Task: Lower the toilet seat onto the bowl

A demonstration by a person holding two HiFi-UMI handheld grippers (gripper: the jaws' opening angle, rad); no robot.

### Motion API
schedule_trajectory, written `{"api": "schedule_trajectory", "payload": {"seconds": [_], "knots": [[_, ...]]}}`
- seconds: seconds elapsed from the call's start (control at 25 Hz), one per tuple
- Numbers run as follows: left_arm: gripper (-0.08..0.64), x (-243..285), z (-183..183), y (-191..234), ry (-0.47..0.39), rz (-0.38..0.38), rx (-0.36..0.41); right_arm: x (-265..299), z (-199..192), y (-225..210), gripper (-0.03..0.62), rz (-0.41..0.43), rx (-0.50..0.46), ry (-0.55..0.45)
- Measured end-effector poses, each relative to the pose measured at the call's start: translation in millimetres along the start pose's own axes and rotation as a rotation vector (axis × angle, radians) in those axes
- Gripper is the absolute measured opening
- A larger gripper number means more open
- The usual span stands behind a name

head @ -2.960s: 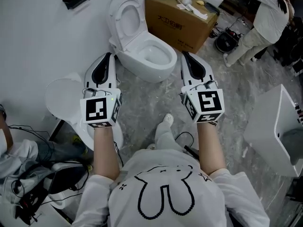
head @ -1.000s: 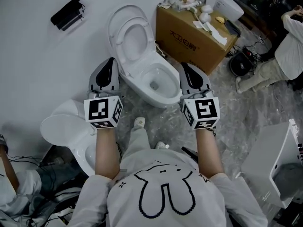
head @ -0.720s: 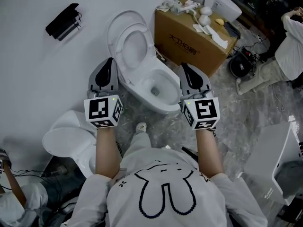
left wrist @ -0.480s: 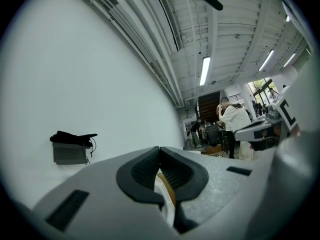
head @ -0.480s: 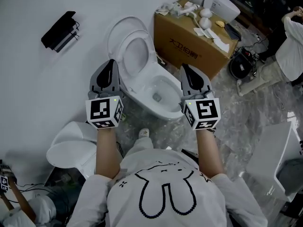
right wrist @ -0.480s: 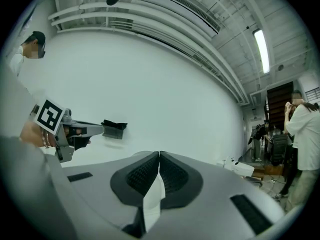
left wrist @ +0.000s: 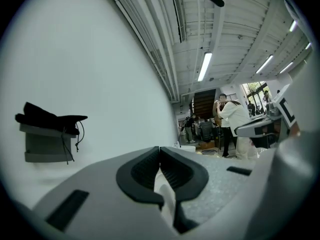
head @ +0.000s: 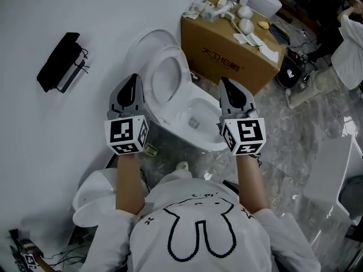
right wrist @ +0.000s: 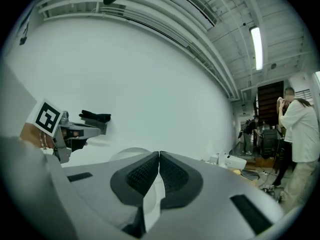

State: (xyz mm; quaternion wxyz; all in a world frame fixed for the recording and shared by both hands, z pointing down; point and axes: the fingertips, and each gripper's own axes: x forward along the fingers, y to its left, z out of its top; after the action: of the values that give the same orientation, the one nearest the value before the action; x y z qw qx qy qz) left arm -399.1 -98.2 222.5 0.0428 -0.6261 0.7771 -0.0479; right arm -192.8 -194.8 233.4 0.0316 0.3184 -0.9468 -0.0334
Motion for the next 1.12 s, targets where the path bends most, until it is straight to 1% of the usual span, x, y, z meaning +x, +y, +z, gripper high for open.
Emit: {"api": "schedule_trajectory", "payload": {"seconds": [0.12, 0.24, 0.36, 0.4, 0.48, 0.64, 0.72, 0.92, 1.12], "knots": [[0.011, 23.4, -17.2, 12.0, 0.034, -0.039, -0.006, 18.1, -6.7, -2.1, 0.029, -0.036, 0.008, 0.015], [0.012, 43.3, -37.8, 19.5, 0.082, -0.086, -0.035, 30.2, -17.0, -3.7, 0.029, -0.064, 0.013, 0.042], [0.017, 57.0, -50.5, 25.4, 0.109, -0.112, -0.054, 38.6, -25.2, -9.3, 0.029, -0.093, 0.028, 0.066], [0.038, 61.4, -53.6, 26.5, 0.116, -0.124, -0.059, 41.4, -26.4, -11.6, 0.029, -0.103, 0.032, 0.071], [0.112, 69.6, -61.0, 27.5, 0.135, -0.151, -0.067, 46.7, -28.7, -14.7, 0.029, -0.117, 0.031, 0.081], [0.160, 83.3, -81.3, 30.1, 0.182, -0.191, -0.087, 55.0, -38.8, -15.7, 0.029, -0.130, 0.027, 0.110], [0.161, 89.7, -93.2, 30.5, 0.214, -0.208, -0.104, 58.6, -45.7, -15.9, 0.029, -0.132, 0.028, 0.125], [0.161, 100.2, -117.8, 35.4, 0.284, -0.206, -0.120, 66.2, -57.3, -14.1, 0.029, -0.115, 0.032, 0.147], [0.161, 102.3, -144.9, 39.3, 0.339, -0.191, -0.160, 72.5, -75.1, -9.3, 0.029, -0.093, 0.036, 0.186]]}}
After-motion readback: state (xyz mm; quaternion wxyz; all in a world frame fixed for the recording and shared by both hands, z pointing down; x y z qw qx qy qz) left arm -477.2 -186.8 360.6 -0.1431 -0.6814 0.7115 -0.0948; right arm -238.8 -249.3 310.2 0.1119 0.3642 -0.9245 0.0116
